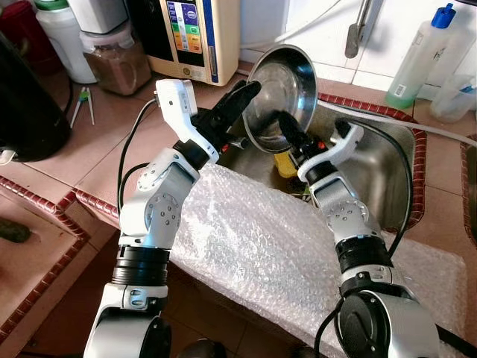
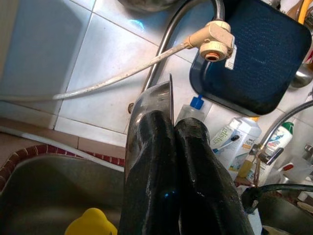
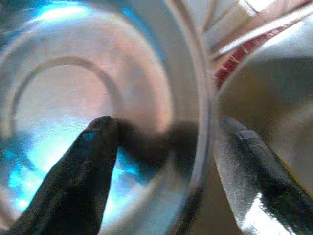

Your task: Kitchen organization

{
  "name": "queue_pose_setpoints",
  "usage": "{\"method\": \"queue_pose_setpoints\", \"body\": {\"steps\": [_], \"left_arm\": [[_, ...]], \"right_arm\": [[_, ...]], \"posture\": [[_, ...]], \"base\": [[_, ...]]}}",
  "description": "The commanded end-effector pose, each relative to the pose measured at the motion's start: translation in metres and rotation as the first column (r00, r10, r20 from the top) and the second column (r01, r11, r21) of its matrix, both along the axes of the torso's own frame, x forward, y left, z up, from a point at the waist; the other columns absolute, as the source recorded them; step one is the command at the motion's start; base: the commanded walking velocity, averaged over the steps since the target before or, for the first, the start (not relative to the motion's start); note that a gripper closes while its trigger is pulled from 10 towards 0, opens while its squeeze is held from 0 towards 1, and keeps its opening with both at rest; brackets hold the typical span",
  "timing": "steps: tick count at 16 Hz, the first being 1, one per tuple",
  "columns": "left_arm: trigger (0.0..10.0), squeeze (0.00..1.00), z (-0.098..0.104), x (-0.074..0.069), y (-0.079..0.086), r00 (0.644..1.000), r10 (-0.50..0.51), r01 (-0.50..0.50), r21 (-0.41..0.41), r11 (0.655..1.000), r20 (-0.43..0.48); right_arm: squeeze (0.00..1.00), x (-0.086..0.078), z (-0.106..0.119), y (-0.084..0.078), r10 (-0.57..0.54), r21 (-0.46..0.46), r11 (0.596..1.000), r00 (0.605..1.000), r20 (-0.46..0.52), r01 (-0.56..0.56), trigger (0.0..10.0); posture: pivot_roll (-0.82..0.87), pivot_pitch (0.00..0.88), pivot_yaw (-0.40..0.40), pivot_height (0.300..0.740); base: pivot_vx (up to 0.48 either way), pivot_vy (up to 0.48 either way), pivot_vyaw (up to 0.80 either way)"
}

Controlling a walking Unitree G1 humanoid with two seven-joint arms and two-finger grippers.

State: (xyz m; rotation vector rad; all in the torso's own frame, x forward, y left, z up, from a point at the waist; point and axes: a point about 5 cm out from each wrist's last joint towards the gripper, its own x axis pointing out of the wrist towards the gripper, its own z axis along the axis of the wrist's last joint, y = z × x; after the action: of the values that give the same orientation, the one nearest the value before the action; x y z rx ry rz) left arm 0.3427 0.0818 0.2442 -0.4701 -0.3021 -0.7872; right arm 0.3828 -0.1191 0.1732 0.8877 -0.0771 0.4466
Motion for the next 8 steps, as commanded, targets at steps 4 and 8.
{"method": "queue_pose_setpoints", "body": {"steps": [4, 8], "left_arm": [[0.0, 0.00, 0.006, -0.003, 0.002, 1.000, -0.001, 0.001, -0.001, 1.000, 0.029], [0.0, 0.00, 0.008, -0.001, 0.005, 0.999, 0.012, -0.012, 0.001, 1.000, 0.035]], "right_arm": [[0.00, 0.004, 0.003, -0.001, -0.013, -0.014, 1.000, 1.000, 0.001, 0.013, 0.0], [1.00, 0.004, 0.016, -0.001, -0.027, -0.123, 0.992, 0.994, 0.108, 0.040, 10.0]], "posture": [[0.00, 0.094, 0.047, 0.740], [0.00, 0.094, 0.047, 0.740]], "base": [[0.000, 0.000, 0.00], [0.000, 0.000, 0.00]]}}
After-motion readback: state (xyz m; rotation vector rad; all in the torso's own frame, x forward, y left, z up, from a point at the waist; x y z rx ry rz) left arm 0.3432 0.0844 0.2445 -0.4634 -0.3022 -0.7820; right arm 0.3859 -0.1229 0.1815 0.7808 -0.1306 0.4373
